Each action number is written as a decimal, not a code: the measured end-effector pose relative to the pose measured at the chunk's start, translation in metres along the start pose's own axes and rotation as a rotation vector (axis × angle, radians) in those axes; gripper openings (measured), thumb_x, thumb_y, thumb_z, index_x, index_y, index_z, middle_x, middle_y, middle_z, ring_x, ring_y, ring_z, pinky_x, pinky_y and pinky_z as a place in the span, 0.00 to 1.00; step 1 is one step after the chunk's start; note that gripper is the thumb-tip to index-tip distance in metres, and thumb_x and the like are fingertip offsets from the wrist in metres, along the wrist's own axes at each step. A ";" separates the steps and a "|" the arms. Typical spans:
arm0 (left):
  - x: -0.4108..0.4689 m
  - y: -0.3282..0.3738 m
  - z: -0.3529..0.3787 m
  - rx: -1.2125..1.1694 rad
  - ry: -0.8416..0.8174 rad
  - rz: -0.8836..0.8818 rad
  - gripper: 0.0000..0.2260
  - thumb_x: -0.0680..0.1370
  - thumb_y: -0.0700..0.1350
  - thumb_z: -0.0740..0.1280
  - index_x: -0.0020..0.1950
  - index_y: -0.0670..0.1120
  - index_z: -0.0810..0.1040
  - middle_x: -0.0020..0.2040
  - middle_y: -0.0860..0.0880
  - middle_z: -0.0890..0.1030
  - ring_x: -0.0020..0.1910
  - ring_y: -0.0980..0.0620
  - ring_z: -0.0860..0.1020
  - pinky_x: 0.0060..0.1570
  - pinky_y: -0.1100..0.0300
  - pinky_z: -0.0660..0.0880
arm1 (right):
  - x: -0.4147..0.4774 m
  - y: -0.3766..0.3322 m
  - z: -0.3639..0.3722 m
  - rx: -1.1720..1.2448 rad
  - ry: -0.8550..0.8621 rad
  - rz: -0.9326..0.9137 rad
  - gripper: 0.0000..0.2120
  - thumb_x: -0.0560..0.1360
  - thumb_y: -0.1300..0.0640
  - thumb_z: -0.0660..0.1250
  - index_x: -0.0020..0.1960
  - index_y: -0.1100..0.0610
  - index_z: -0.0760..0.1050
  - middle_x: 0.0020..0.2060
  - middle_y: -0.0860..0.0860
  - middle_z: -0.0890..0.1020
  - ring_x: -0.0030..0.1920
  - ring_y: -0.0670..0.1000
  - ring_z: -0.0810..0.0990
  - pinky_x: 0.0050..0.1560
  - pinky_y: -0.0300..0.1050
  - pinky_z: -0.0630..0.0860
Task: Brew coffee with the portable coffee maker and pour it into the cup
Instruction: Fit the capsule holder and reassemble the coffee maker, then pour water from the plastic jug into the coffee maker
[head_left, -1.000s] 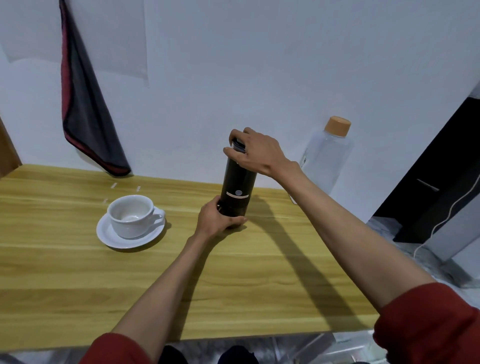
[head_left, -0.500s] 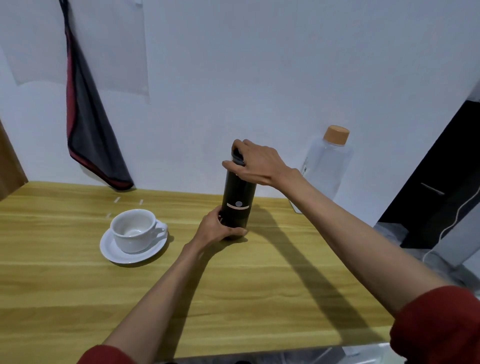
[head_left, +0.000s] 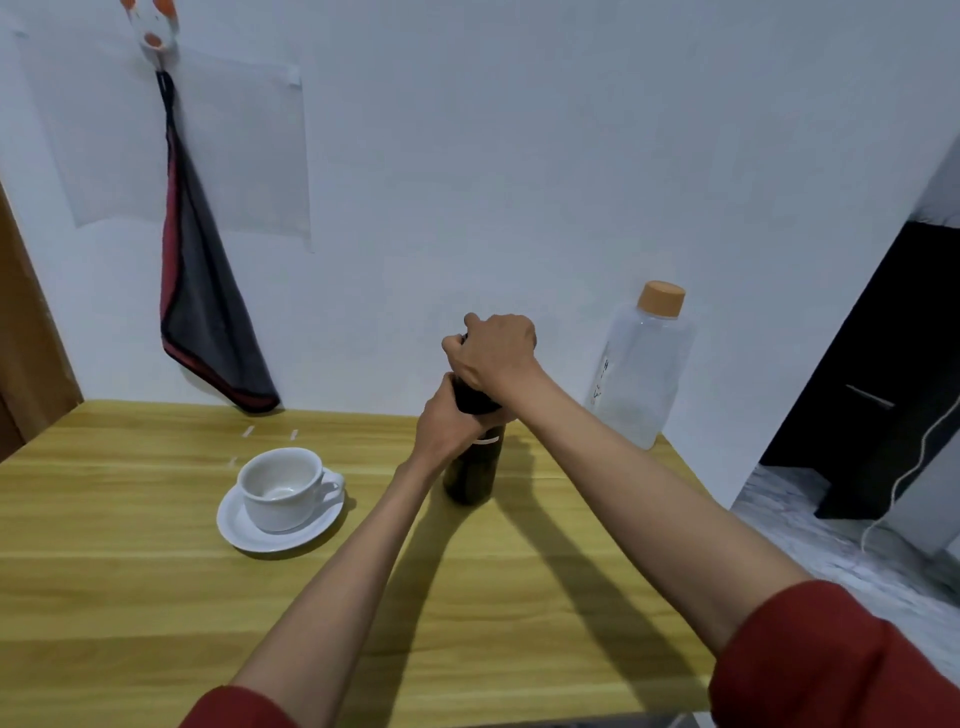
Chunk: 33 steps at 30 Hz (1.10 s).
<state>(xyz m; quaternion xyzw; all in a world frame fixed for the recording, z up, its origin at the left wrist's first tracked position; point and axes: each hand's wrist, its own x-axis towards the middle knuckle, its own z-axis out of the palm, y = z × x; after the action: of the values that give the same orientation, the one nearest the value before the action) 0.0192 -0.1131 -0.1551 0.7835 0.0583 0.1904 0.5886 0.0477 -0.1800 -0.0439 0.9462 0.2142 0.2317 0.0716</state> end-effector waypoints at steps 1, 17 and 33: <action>-0.002 0.000 0.000 0.009 0.011 0.003 0.38 0.55 0.65 0.75 0.60 0.52 0.71 0.50 0.60 0.79 0.50 0.57 0.78 0.47 0.56 0.78 | 0.000 -0.002 -0.001 0.002 0.003 0.017 0.12 0.80 0.50 0.51 0.49 0.57 0.67 0.29 0.50 0.67 0.28 0.51 0.65 0.28 0.39 0.56; -0.003 -0.006 0.003 -0.054 0.037 -0.011 0.31 0.60 0.59 0.80 0.58 0.54 0.72 0.52 0.60 0.81 0.51 0.60 0.80 0.44 0.62 0.75 | 0.007 0.026 -0.014 0.675 0.029 0.173 0.15 0.81 0.52 0.49 0.43 0.58 0.69 0.41 0.55 0.76 0.43 0.59 0.72 0.43 0.49 0.65; -0.003 -0.008 0.008 -0.047 0.059 -0.011 0.31 0.62 0.60 0.81 0.59 0.54 0.72 0.52 0.60 0.81 0.51 0.62 0.79 0.46 0.61 0.76 | -0.066 0.100 0.124 1.053 -0.186 0.495 0.21 0.80 0.37 0.53 0.63 0.50 0.70 0.47 0.49 0.80 0.44 0.52 0.79 0.45 0.48 0.76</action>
<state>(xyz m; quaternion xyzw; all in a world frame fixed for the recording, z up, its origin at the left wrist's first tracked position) 0.0201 -0.1188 -0.1655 0.7633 0.0753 0.2115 0.6058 0.0901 -0.3031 -0.1564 0.8925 0.0660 0.0200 -0.4457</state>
